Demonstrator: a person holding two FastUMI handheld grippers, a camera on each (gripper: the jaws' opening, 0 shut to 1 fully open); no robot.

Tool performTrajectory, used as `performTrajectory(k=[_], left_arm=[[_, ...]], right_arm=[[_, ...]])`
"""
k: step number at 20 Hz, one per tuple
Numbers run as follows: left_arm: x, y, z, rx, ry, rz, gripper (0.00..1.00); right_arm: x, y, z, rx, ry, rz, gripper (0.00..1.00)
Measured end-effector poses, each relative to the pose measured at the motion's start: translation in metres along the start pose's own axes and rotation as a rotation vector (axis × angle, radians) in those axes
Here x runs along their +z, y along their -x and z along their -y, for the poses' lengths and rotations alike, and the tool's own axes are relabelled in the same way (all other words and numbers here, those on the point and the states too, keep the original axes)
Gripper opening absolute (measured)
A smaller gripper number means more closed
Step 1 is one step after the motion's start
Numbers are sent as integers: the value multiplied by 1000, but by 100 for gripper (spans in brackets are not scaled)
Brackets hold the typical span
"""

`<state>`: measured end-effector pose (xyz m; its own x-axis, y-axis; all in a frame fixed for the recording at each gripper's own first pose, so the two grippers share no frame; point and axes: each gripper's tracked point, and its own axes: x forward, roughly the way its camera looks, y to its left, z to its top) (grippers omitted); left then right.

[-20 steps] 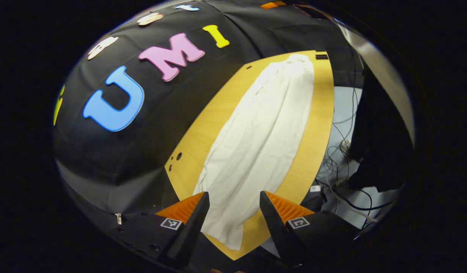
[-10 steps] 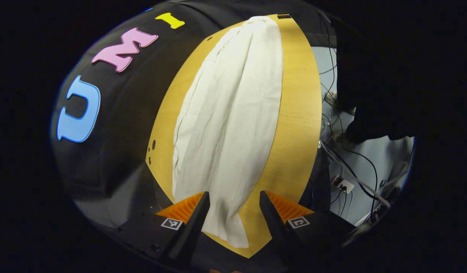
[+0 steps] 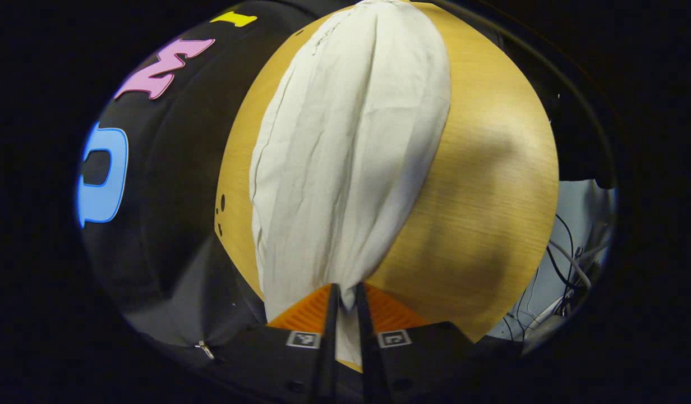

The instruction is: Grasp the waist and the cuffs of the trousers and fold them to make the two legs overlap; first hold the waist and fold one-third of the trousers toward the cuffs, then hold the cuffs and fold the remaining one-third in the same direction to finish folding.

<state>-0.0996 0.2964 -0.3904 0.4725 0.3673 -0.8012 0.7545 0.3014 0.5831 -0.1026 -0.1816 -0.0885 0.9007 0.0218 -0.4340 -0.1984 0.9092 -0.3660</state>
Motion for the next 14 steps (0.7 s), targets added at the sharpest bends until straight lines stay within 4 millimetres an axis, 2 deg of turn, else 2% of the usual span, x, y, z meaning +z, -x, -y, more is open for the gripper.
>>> performTrajectory(k=[1, 2, 3, 4, 8, 9, 14], left_arm=[[2, -3, -4, 5, -21, -1, 13], [5, -6, -4, 2, -25, 6, 6], [3, -7, -3, -8, -9, 2, 8], [3, -6, -2, -24, 9, -1, 5], [4, -7, -3, -58, 13, -27, 5], [3, -7, -3, -56, 18, -30, 5], [6, -8, -3, -72, 41, -48, 5]], right_arm=[[-11, -5, -2, 19, 56, -15, 68], [-19, -11, -2, 35, 113, -25, 68], [-31, -17, -1, 50, 169, -39, 68], [-46, -25, -3, 72, 217, -56, 69], [-106, -60, -15, 208, 447, -101, 68], [-121, -67, -21, 250, 512, -103, 71], [-196, -102, -72, 490, 811, -85, 71]])
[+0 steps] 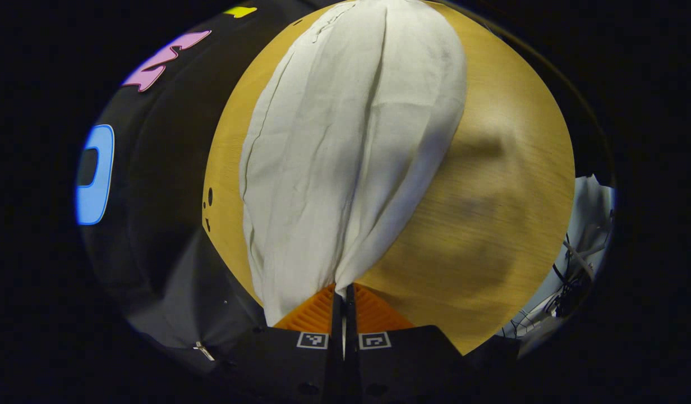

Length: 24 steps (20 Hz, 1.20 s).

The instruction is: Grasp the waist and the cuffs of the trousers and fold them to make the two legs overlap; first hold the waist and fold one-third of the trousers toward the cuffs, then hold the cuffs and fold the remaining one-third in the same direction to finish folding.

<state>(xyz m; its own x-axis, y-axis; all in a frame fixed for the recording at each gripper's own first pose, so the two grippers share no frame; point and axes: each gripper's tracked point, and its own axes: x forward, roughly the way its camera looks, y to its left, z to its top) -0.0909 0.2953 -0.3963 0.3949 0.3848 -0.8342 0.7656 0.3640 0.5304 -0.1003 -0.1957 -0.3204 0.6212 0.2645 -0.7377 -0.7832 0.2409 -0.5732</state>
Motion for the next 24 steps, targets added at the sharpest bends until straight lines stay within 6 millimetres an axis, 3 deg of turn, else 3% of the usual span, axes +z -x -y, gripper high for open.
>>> performTrajectory(k=[2, 6, 7, 9, 11, 12, 14, 17, 24], left_arm=[[0, -1, 0, -13, 20, -18, 6], [4, 0, -1, -19, 18, -66, 5], [4, 0, -1, -17, 12, -72, 5], [6, -1, -1, -9, 16, -71, 5], [5, -2, -1, -5, 25, -61, 5], [4, -3, -2, 0, 25, -53, 5], [2, -3, -2, 5, 18, -43, 5], [2, -1, -8, 36, 19, -16, 5], [6, 44, -35, 59, 291, 114, 5]], right_arm=[[-8, -23, -22, 64, 68, 18, 69], [-23, -60, -42, 139, 152, 31, 69], [-19, -66, -40, 130, 181, 49, 69], [-11, -81, -31, 110, 241, 80, 59], [-4, -92, -32, 110, 271, 80, 61], [-6, -99, -35, 140, 261, 57, 52], [-8, -101, -34, 183, 230, -6, 14], [2, -81, -24, 173, 166, -26, 7], [33, -26, 18, 34, -28, 5, 7]])
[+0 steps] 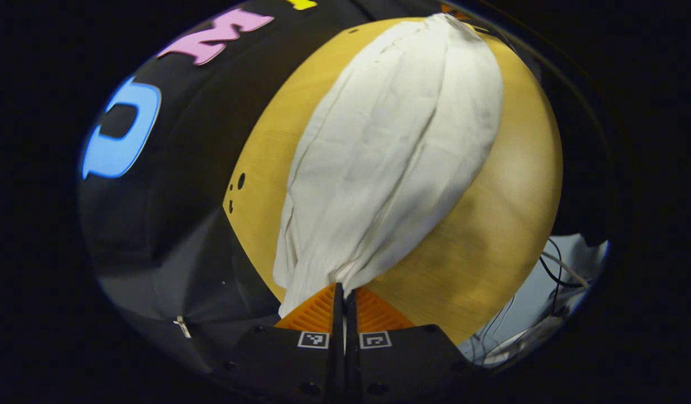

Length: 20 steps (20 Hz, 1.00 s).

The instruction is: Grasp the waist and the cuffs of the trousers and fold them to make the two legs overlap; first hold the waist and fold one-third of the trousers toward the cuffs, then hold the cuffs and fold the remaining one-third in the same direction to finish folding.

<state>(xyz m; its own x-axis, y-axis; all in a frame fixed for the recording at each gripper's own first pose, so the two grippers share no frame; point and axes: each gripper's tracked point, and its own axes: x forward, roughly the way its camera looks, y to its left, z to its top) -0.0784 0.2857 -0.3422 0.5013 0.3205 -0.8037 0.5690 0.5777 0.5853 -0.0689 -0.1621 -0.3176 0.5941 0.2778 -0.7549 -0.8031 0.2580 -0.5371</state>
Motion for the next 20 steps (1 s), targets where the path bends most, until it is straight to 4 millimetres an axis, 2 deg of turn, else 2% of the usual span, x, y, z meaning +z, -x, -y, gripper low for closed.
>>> performTrajectory(k=[4, 7, 9, 11, 15, 17, 20], left_arm=[[15, 10, -22, 18, 82, 36, 5], [24, 5, -41, 26, 96, 56, 5], [28, 2, -51, 27, 131, 66, 5], [26, -5, -61, 27, 182, 53, 5], [26, -22, -76, -2, 303, 20, 5], [28, -33, -84, -18, 335, -1, 5], [29, -54, -88, -56, 357, -40, 5]], right_arm=[[23, 7, 36, -86, -134, 30, 7], [38, 1, 59, -114, -188, 42, 7], [42, -5, 76, -131, -230, 44, 7], [38, -9, 87, -148, -282, 42, 7], [35, -35, 101, -132, -334, 22, 8], [30, -43, 99, -117, -343, 11, 7], [27, -77, 102, -75, -351, -19, 8]])
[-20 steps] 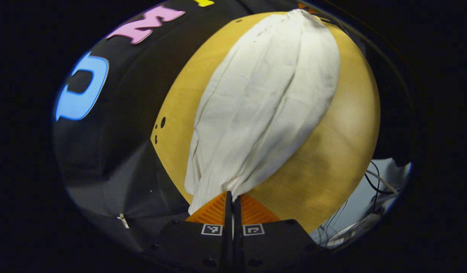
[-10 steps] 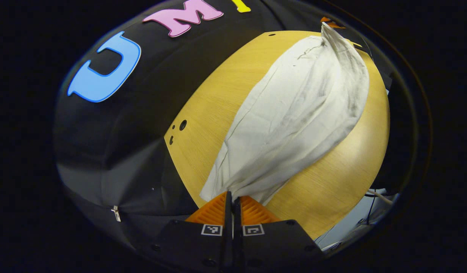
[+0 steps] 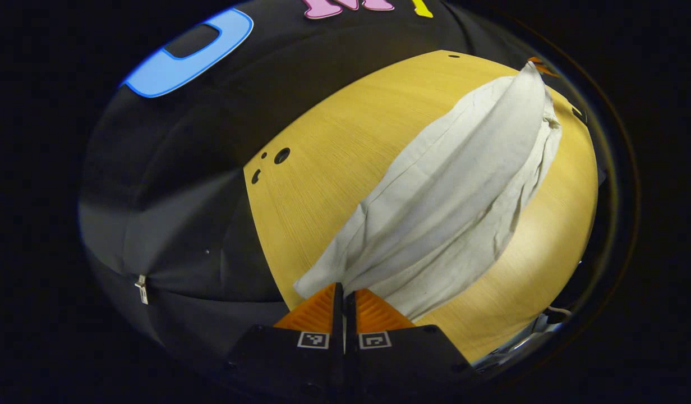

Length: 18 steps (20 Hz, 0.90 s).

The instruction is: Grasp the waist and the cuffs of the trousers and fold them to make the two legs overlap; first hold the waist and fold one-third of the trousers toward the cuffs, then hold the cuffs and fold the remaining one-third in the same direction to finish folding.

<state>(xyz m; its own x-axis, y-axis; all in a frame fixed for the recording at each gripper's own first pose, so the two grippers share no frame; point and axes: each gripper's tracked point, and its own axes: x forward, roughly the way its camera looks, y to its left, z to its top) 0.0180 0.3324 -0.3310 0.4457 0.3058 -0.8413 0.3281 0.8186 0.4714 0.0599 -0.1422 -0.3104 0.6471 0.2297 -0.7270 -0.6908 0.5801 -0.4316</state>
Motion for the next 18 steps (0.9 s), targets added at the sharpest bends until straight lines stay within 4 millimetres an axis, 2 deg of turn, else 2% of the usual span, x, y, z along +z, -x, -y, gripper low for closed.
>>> performTrajectory(k=[1, 3, 10, 15, 18], left_arm=[[2, -7, 0, -7, -7, -16, 2], [4, -20, 0, -16, -22, -44, 5], [2, -63, 7, -52, -52, -144, 5], [-2, -79, 16, -49, -96, -200, 5], [2, -86, 11, -16, -148, -204, 5]], right_arm=[[-2, -8, -2, 11, 5, -12, 7], [-4, -24, -7, 32, 26, -31, 7], [-19, -74, -23, 107, 68, -105, 7], [-29, -106, -34, 116, 99, -157, 8], [-33, -116, -37, 98, 119, -169, 14]])
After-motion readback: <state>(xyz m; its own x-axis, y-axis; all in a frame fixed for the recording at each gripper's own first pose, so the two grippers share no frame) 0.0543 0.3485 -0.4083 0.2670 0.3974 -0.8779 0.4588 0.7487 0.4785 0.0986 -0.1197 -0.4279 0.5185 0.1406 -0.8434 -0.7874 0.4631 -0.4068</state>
